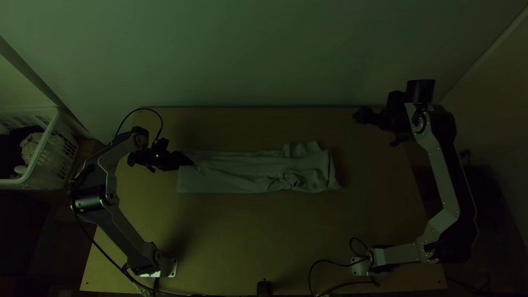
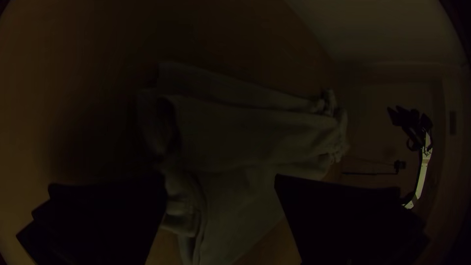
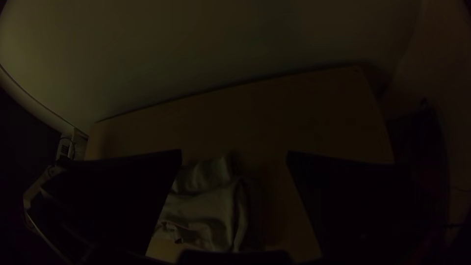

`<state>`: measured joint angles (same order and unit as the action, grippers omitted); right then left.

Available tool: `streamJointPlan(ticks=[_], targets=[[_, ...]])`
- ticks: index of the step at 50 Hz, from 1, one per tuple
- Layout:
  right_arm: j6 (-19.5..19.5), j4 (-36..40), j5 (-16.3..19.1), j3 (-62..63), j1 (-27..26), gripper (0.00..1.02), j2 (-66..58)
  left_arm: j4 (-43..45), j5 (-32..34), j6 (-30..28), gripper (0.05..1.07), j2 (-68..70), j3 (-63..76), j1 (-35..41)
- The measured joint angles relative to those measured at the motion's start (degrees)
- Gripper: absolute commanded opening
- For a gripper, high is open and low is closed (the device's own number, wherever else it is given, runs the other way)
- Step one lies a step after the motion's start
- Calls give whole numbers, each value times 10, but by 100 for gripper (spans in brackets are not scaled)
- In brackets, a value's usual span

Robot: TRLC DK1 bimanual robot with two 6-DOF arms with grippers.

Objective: Fold the t-shirt

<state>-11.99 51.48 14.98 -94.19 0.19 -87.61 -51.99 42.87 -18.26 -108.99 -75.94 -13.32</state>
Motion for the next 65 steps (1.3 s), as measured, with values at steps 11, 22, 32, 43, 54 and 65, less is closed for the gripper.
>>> streamJointPlan(ticks=[11,22,32,43,54,65], targets=[[-1,0,0,0,0,98,5,69,0,73,99,16,25,70],[-2,0,0,2,2,98,17,143,-50,139,8,40,59,97],[-2,0,0,19,2,98,30,146,-80,150,8,48,69,68],[-2,-2,0,50,2,98,37,72,-111,104,8,72,47,-44],[-2,-31,0,95,0,98,60,-4,-144,43,8,85,-30,-146],[-2,-58,0,134,0,98,86,-98,-203,12,8,104,-104,-167]])
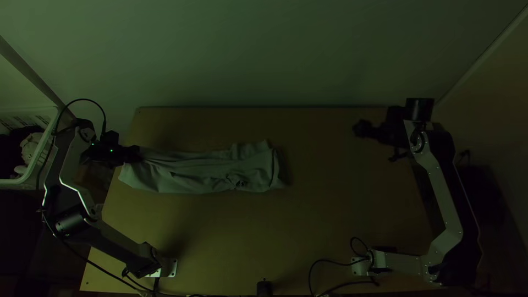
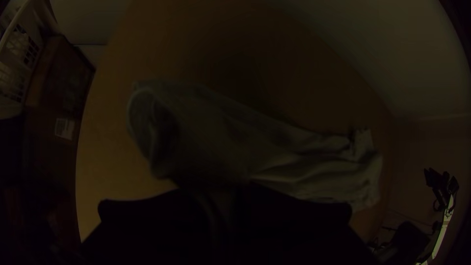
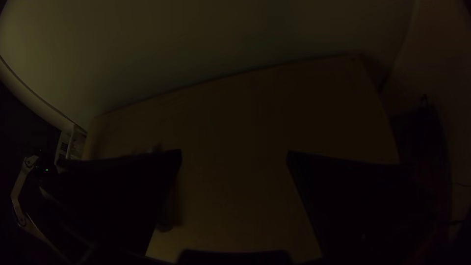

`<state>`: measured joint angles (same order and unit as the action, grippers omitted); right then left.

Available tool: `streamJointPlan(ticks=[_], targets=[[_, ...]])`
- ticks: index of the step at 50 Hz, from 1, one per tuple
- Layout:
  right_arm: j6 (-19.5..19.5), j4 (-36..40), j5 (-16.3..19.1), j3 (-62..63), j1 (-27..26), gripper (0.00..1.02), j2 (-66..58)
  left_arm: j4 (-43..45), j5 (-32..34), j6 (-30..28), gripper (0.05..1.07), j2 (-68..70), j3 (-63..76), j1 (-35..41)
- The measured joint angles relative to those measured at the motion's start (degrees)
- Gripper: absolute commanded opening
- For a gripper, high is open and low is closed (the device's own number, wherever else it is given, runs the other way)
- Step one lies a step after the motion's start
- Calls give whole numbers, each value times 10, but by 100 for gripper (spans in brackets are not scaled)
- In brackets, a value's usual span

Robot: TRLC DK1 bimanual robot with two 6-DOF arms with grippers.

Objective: Fold the t-shirt

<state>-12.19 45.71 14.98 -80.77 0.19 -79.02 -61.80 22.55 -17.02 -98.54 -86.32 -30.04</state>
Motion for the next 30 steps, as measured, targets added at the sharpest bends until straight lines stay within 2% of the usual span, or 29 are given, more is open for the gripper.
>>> streamJointPlan(ticks=[12,30], targets=[[0,-3,0,29,-3,98,32,-52,-49,10,8,55,-54,83],[0,-6,0,49,-25,98,73,-101,-91,106,8,62,-127,273]])
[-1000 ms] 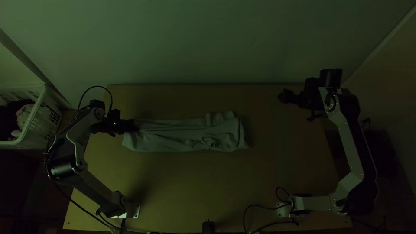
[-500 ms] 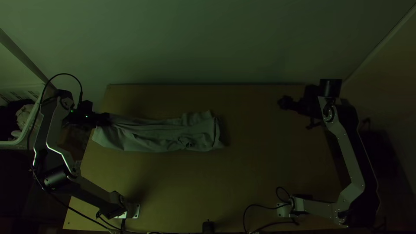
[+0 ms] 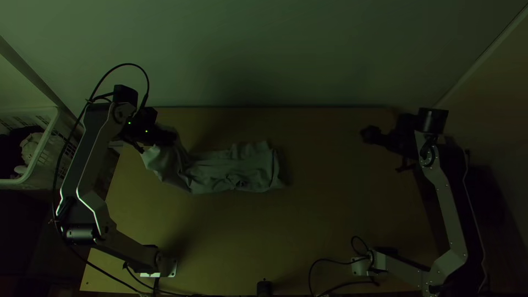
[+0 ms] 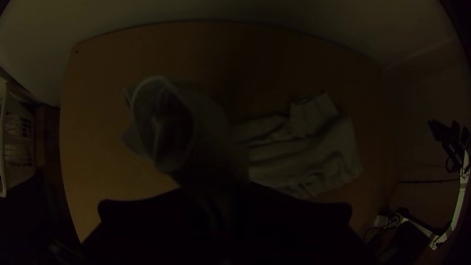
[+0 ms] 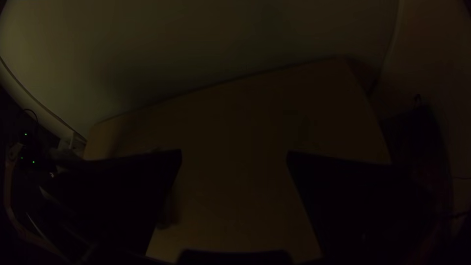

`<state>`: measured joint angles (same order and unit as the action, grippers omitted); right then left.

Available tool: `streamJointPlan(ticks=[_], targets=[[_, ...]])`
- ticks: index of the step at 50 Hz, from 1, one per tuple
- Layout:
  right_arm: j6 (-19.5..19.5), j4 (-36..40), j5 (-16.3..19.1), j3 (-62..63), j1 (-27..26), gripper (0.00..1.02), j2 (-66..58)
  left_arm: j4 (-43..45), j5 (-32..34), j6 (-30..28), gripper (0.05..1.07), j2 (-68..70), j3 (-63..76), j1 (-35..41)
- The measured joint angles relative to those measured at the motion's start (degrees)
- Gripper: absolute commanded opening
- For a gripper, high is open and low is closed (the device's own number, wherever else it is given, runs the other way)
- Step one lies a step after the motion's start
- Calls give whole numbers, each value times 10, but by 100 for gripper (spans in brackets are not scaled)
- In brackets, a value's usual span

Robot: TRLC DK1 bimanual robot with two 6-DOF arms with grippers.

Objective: Fold the t-shirt

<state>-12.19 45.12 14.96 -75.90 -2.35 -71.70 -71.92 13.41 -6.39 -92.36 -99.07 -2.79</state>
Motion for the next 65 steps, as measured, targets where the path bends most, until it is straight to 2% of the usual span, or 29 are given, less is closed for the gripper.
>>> streamJointPlan(ticks=[12,25,56,57,58,59,61,62,63,65], targets=[[-5,-1,0,10,0,98,10,-9,-47,71,8,-26,-46,125],[-17,-27,0,38,1,98,26,-16,-80,127,8,-92,-104,221],[-43,-67,0,90,16,98,47,-23,-100,199,8,-280,-284,384],[-44,-70,0,92,17,98,47,-22,-100,200,12,-284,-286,390],[-46,-70,0,92,18,98,47,-22,-101,201,23,-287,-287,395],[-46,-70,0,94,19,98,47,-21,-101,202,42,-290,-289,400],[-48,-72,0,98,21,98,48,-14,-100,204,94,-297,-290,407],[-50,-72,-1,100,23,98,48,-9,-100,206,107,-300,-292,414],[-50,-72,-2,102,26,98,49,-5,-99,210,102,-304,-293,417],[-54,-76,-2,108,30,98,50,6,-96,215,103,-309,-293,422]])
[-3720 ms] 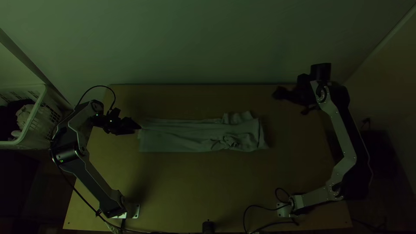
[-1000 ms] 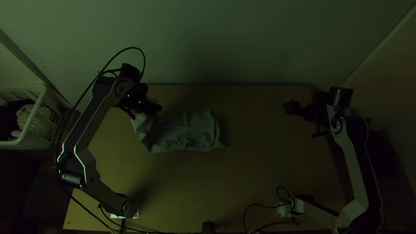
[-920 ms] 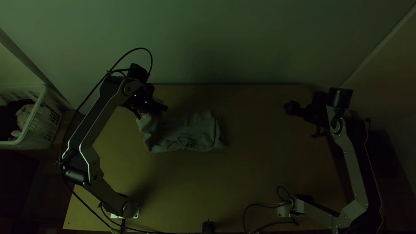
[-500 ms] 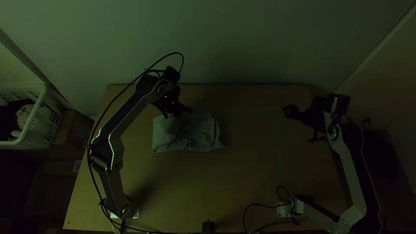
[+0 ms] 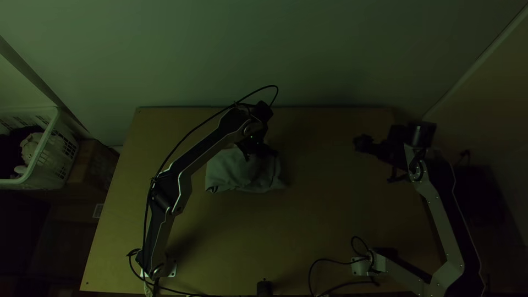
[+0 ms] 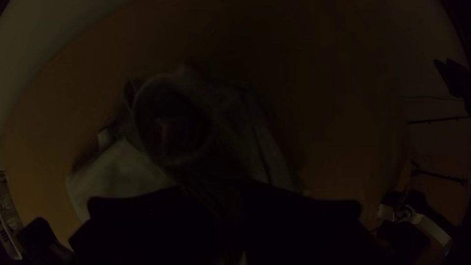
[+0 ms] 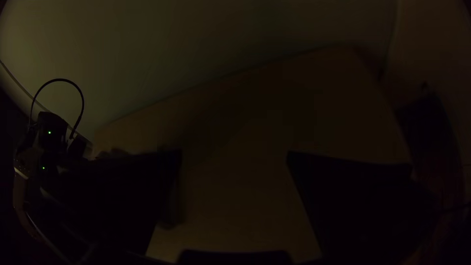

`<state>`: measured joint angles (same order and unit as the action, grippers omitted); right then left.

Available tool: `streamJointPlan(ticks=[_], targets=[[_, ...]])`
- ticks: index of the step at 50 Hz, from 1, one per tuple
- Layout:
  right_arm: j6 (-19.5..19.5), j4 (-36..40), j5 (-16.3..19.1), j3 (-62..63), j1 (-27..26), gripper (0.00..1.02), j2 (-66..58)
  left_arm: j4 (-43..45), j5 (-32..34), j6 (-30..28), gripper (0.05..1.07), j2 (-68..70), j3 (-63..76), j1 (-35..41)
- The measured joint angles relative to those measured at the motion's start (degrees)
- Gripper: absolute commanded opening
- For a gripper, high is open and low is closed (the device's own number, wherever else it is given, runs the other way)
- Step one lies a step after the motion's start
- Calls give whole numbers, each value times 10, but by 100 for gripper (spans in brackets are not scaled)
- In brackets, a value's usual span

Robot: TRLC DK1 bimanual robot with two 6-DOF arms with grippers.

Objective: Fold the t-shirt

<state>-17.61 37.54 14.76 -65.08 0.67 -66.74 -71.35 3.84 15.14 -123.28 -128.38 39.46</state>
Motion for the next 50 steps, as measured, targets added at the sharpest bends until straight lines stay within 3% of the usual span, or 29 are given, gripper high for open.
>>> streamJointPlan(ticks=[10,24,34,50], targets=[[-4,-21,-14,39,28,98,23,57,58,21,103,-7,0,9],[-4,-47,-18,52,37,98,42,71,62,24,103,29,0,-21],[-1,-94,-19,52,53,98,54,80,60,13,103,93,22,-88],[42,-150,-46,46,51,98,79,110,60,-39,103,221,79,-244]])
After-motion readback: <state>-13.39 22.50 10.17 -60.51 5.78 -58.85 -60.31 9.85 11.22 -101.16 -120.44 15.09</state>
